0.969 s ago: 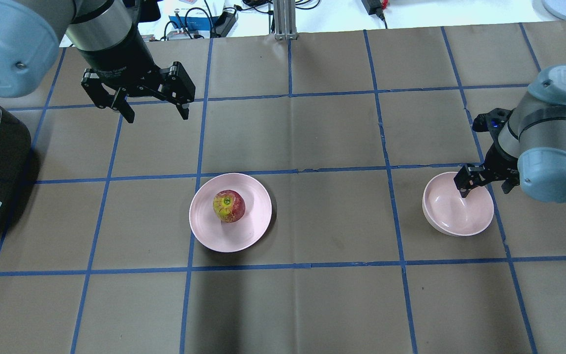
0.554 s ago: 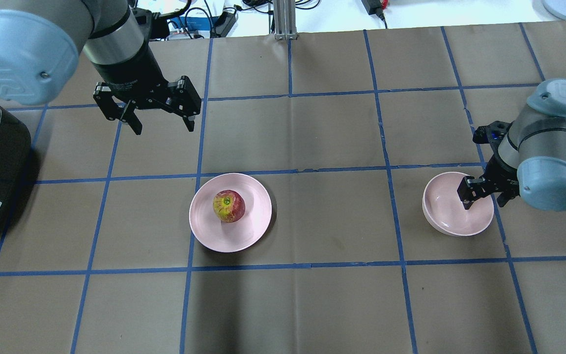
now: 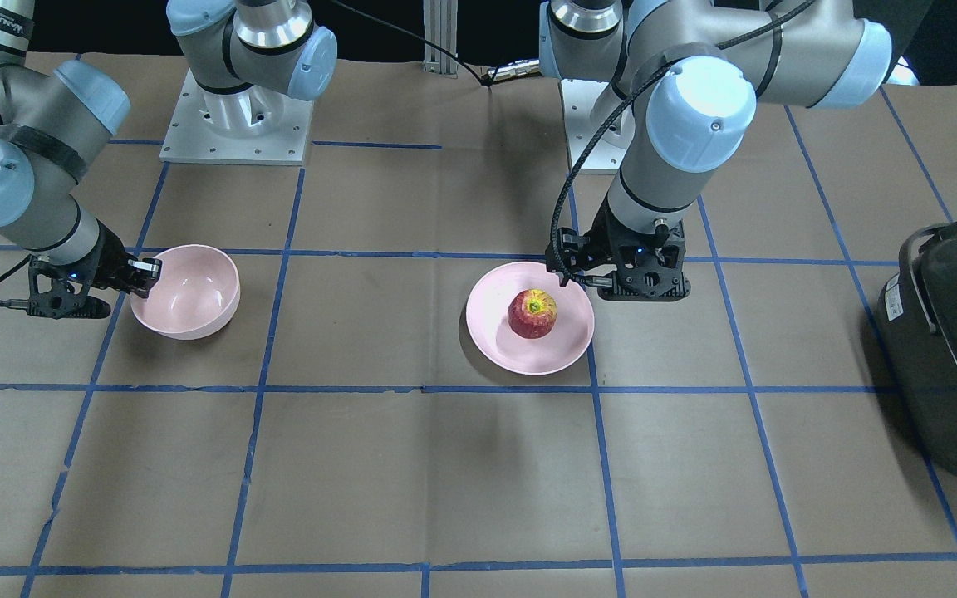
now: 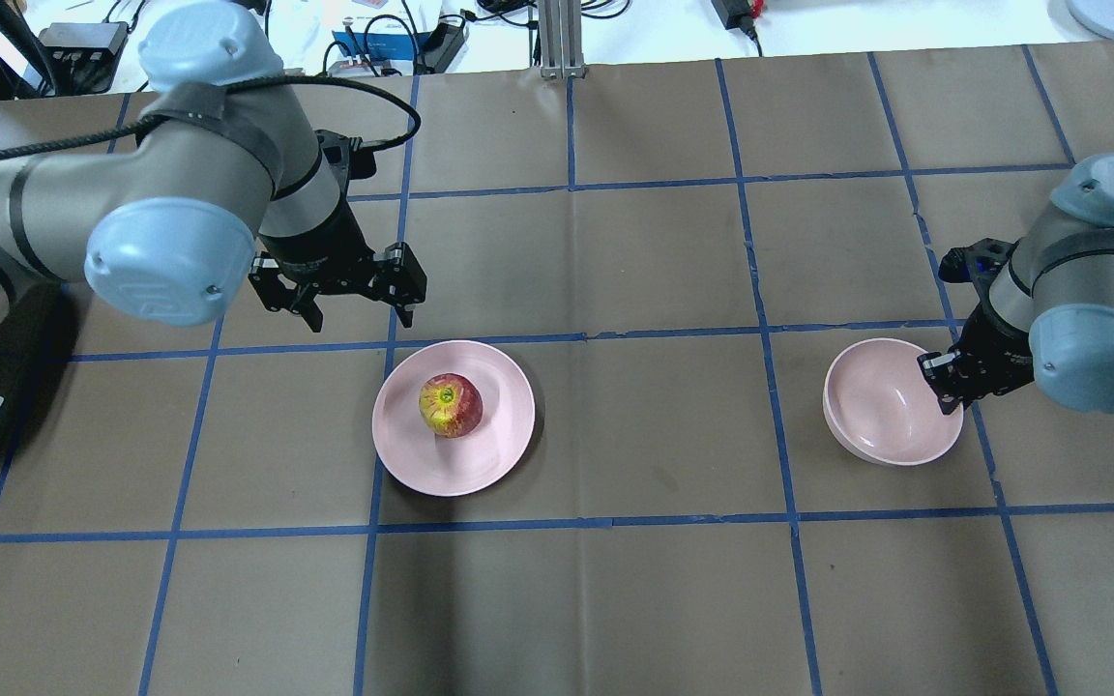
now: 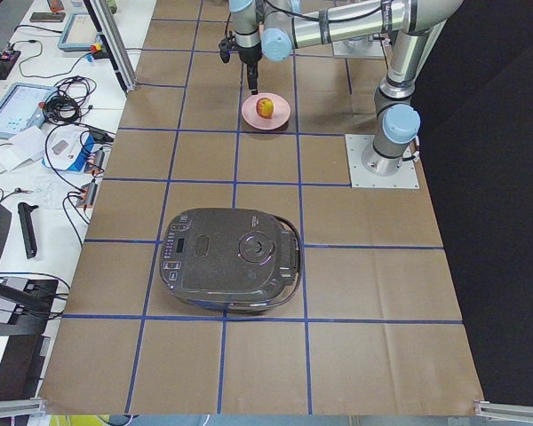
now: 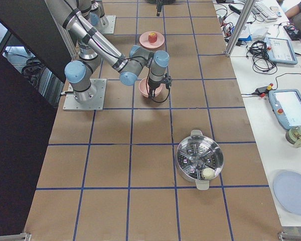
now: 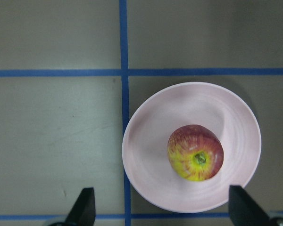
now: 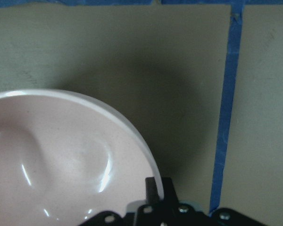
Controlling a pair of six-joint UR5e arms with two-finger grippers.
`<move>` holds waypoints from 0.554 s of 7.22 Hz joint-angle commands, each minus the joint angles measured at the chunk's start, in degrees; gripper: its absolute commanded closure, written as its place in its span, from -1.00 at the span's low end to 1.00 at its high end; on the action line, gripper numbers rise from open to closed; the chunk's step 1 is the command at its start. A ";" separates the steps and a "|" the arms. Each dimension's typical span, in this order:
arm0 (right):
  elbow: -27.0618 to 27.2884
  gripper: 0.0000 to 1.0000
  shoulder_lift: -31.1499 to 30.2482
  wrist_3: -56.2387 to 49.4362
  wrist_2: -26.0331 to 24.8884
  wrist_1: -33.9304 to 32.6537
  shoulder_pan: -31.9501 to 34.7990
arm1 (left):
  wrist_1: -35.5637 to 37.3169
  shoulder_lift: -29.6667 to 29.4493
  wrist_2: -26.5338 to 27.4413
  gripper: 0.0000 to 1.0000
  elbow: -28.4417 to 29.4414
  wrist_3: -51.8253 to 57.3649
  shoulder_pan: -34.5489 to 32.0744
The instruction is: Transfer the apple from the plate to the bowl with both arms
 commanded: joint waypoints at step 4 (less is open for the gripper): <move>-9.50 0.96 1.90 18.36 12.53 5.87 14.15 | 20.86 -4.94 -0.14 -1.00 -11.86 -4.58 -6.16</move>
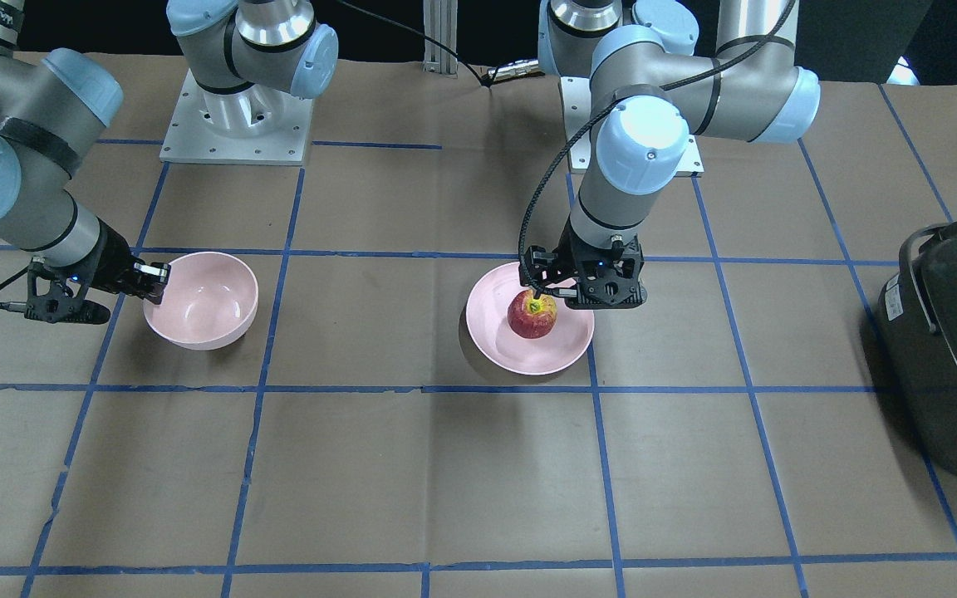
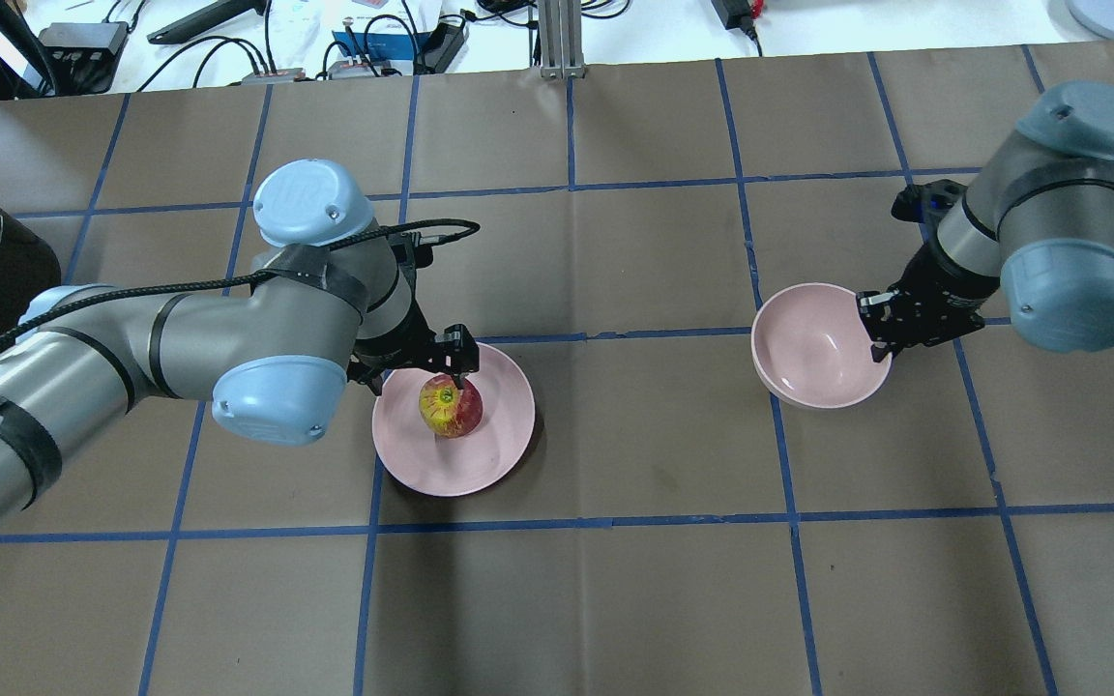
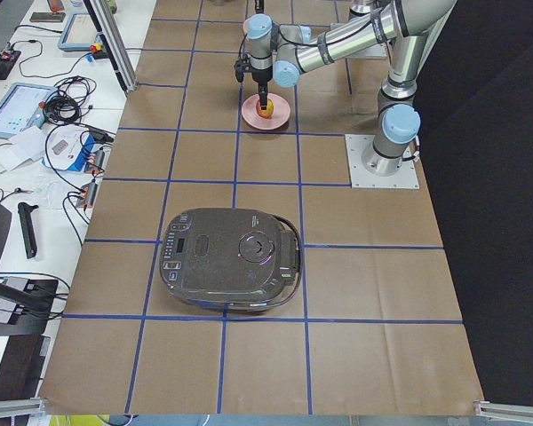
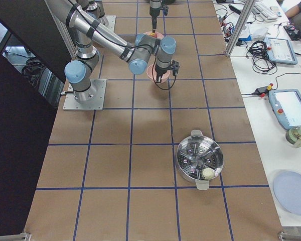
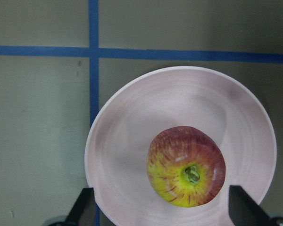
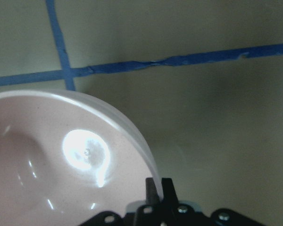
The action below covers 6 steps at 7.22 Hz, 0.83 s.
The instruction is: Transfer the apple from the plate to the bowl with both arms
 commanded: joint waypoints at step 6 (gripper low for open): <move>-2.03 -1.00 6.36 11.21 2.70 -7.96 14.36 | 6.86 -7.57 0.18 -0.90 -0.77 2.10 -2.45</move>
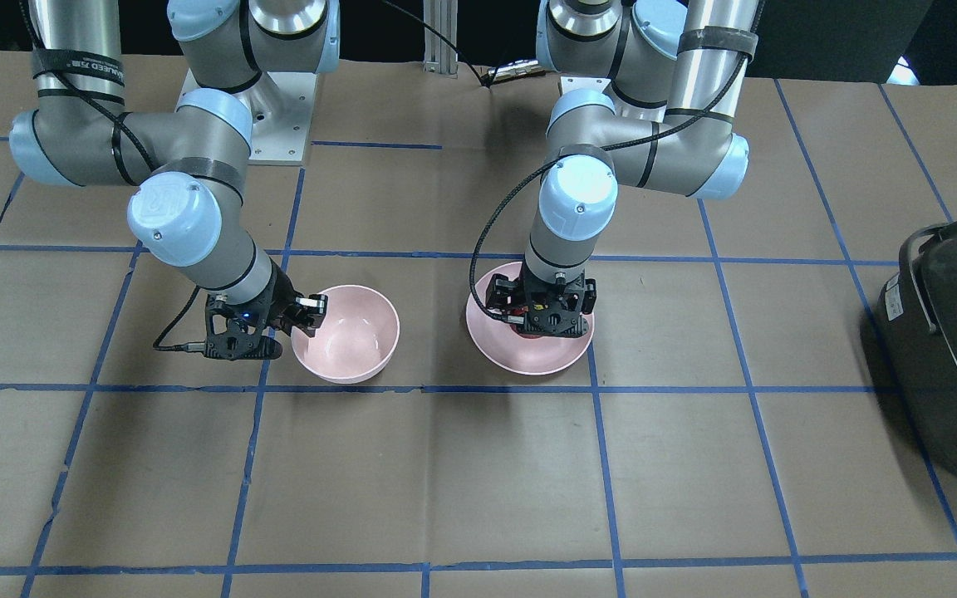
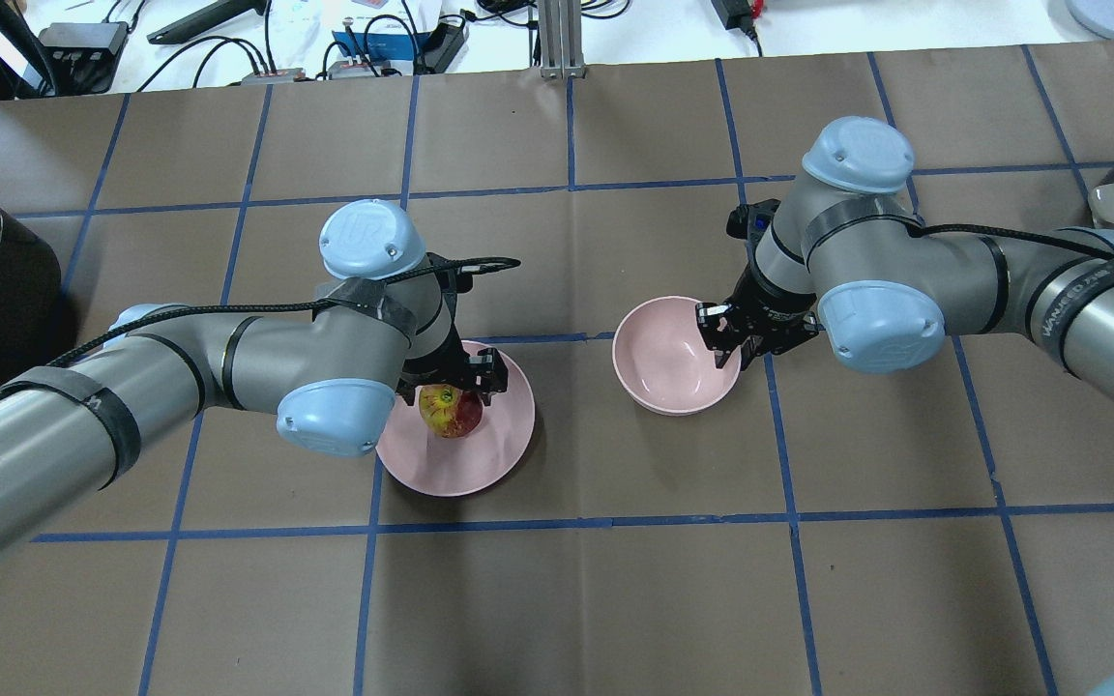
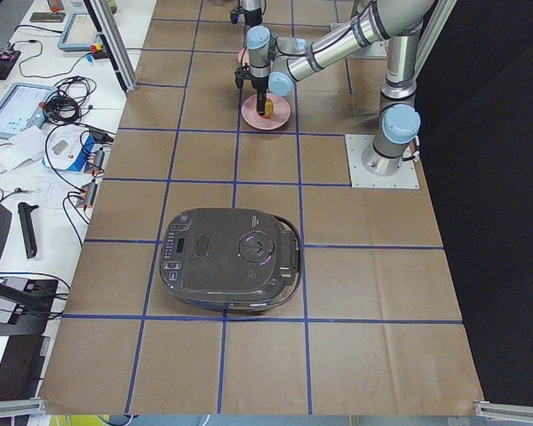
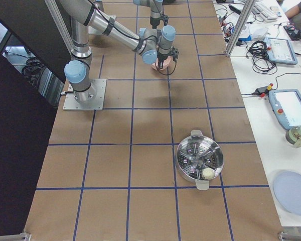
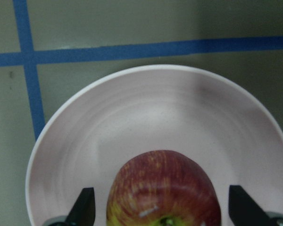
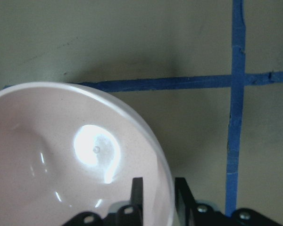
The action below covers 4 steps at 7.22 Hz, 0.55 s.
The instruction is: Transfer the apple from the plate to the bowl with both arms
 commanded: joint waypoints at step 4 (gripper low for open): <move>-13.74 -1.00 -9.39 -1.03 -8.30 16.58 -6.90 | 0.37 0.59 -0.12 0.61 2.06 -3.33 -1.45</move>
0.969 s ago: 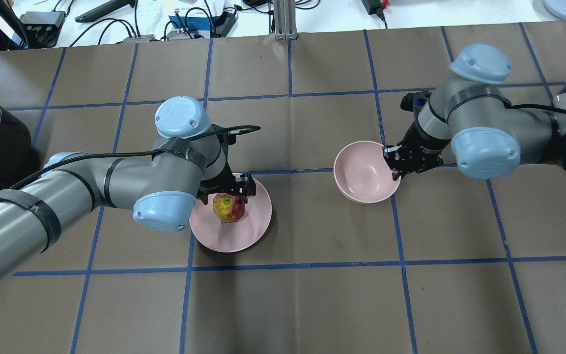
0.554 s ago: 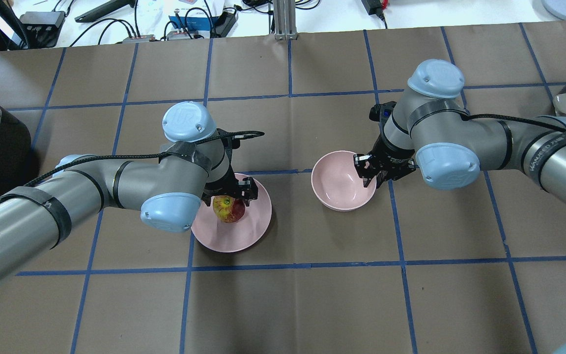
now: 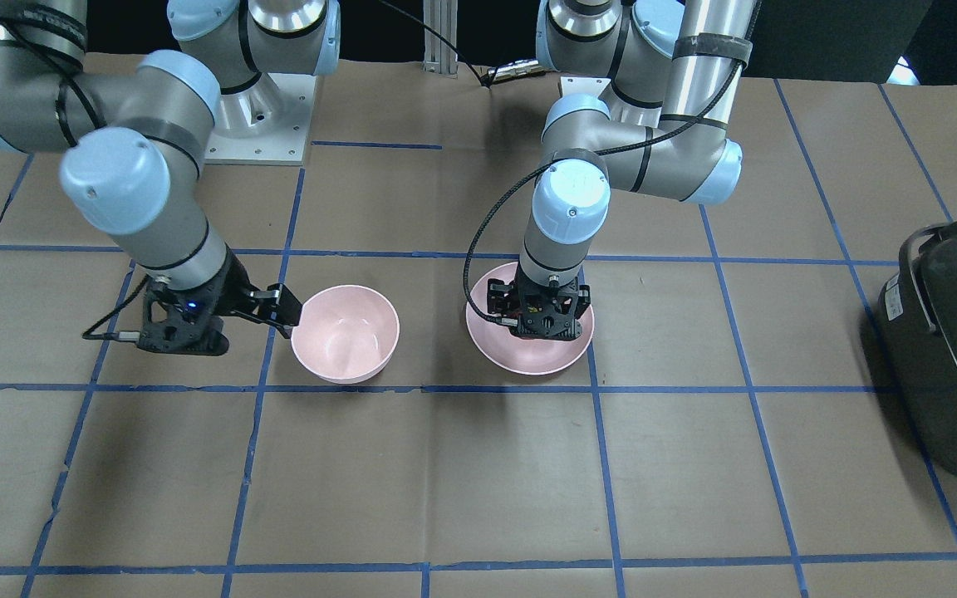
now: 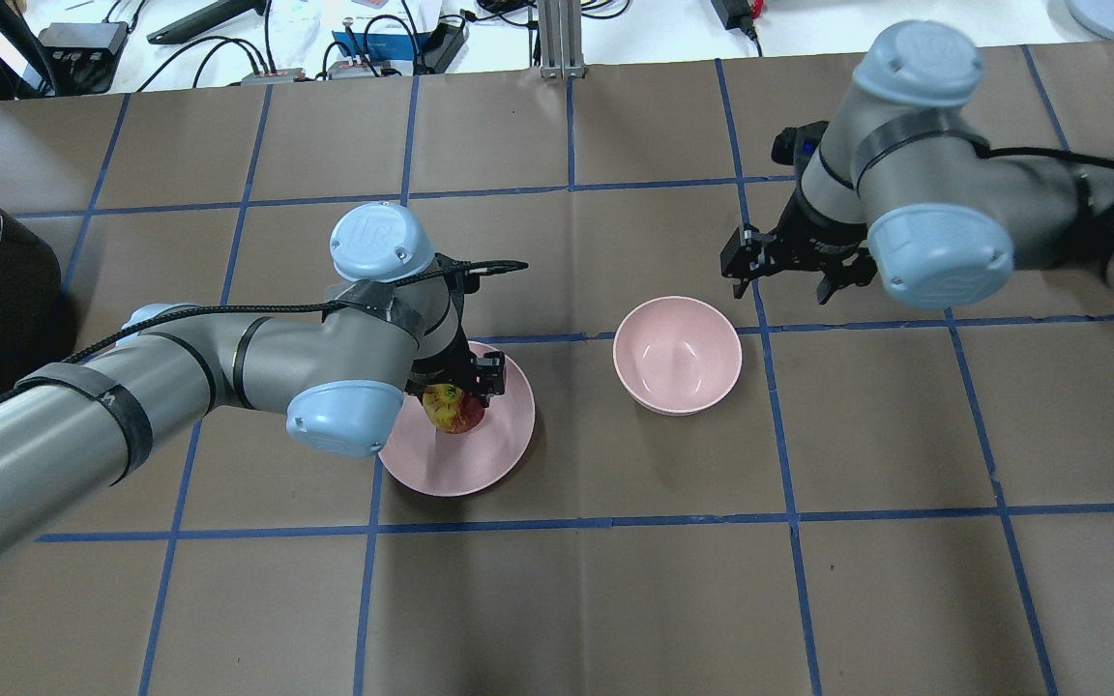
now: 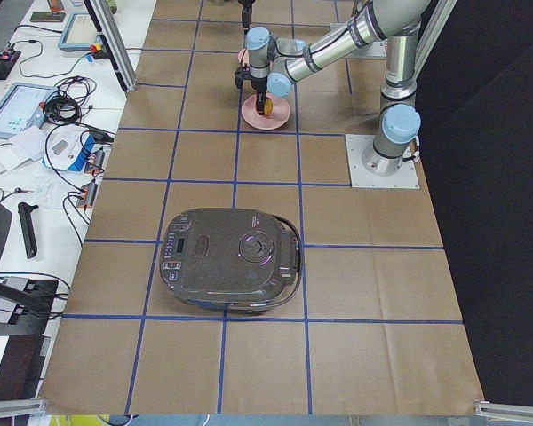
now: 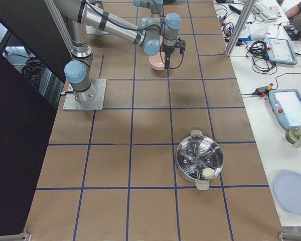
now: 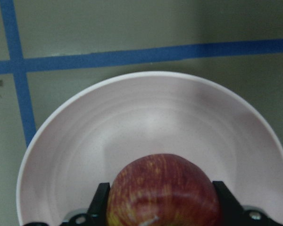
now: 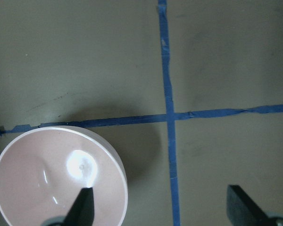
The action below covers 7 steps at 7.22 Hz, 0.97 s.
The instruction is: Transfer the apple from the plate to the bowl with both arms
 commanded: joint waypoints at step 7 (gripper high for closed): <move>-11.34 -1.00 -8.78 -0.06 -3.01 12.30 -4.16 | -19.34 -15.53 -2.91 0.55 34.87 -39.17 -18.09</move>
